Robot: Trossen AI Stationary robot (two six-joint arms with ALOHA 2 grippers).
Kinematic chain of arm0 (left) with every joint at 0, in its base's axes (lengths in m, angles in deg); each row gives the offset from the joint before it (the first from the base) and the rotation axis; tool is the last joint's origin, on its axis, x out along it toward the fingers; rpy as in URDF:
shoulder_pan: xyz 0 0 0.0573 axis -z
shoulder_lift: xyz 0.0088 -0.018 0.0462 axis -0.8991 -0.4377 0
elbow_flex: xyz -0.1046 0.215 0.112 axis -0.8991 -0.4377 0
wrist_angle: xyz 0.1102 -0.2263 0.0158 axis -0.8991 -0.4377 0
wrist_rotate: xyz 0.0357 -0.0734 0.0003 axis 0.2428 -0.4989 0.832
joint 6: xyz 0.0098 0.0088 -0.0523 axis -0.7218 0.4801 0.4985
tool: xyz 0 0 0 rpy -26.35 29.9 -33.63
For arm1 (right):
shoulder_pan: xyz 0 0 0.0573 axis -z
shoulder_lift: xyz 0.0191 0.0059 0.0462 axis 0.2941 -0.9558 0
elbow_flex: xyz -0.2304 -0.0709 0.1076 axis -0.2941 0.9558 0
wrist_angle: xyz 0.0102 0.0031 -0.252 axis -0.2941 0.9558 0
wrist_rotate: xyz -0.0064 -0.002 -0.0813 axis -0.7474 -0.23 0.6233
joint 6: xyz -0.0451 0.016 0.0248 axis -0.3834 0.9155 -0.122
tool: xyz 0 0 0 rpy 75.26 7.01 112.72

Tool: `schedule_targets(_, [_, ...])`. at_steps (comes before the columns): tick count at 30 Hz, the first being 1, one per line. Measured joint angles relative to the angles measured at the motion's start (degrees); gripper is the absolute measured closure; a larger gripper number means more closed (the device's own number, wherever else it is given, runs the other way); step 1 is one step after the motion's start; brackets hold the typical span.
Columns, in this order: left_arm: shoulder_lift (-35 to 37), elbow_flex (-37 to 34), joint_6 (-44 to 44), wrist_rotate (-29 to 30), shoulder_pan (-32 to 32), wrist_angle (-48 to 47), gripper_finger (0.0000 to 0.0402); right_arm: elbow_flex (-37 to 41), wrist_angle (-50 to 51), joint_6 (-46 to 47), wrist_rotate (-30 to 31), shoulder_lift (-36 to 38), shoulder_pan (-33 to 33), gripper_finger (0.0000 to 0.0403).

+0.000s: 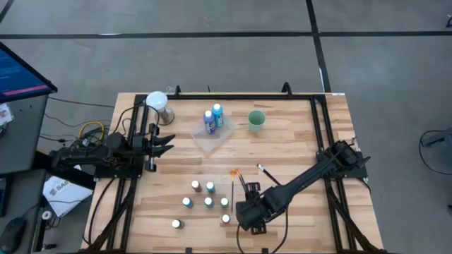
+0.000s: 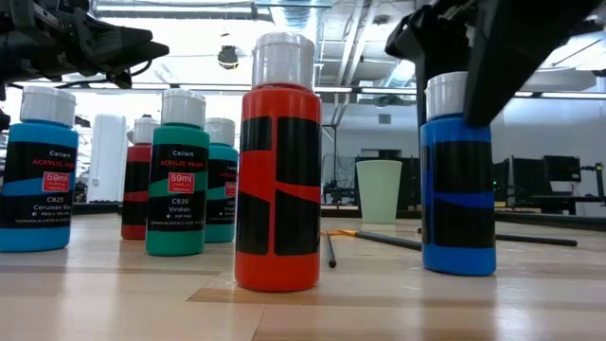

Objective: Pick & Place Paint Supplies
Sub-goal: Put the right small blue paint bottle into the transparent bin

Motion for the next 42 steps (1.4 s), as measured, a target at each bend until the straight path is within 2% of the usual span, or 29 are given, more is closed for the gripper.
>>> schedule_targets(8, [0.0,0.01,-0.02,0.0,0.0,0.0,0.0401,0.0,0.45,-0.16,-0.02,-0.01,-0.02,0.0228])
schedule_targets(15, [0.0,0.0,-0.02,0.0,0.0,-0.02,0.0401,-0.13,0.14,-0.78,-0.04,0.17,-0.02,0.0285])
schedule_targets(18, [0.0,0.0,-0.02,0.0,0.02,-0.01,0.0401,-0.11,-0.14,-1.07,0.0,0.15,-0.02,0.0295])
schedule_targets(22, [0.0,0.0,-0.02,0.0,0.02,-0.02,0.0401,-0.09,-0.97,-1.07,0.02,0.11,0.0,0.0282])
schedule_targets(33, [0.0,0.0,0.0,0.0,0.0,-0.02,0.0401,-0.2,-1.26,-1.07,0.0,-0.07,0.61,0.0172])
schedule_targets(37, [0.0,0.0,0.0,0.0,0.02,-0.02,0.0401,-1.25,-1.36,-1.07,-0.02,-0.07,0.62,0.0169])
schedule_targets(42, [0.0,0.0,-0.02,0.0,0.01,-0.03,0.0401,-2.05,-1.35,-1.51,0.0,-0.07,0.87,0.0195])
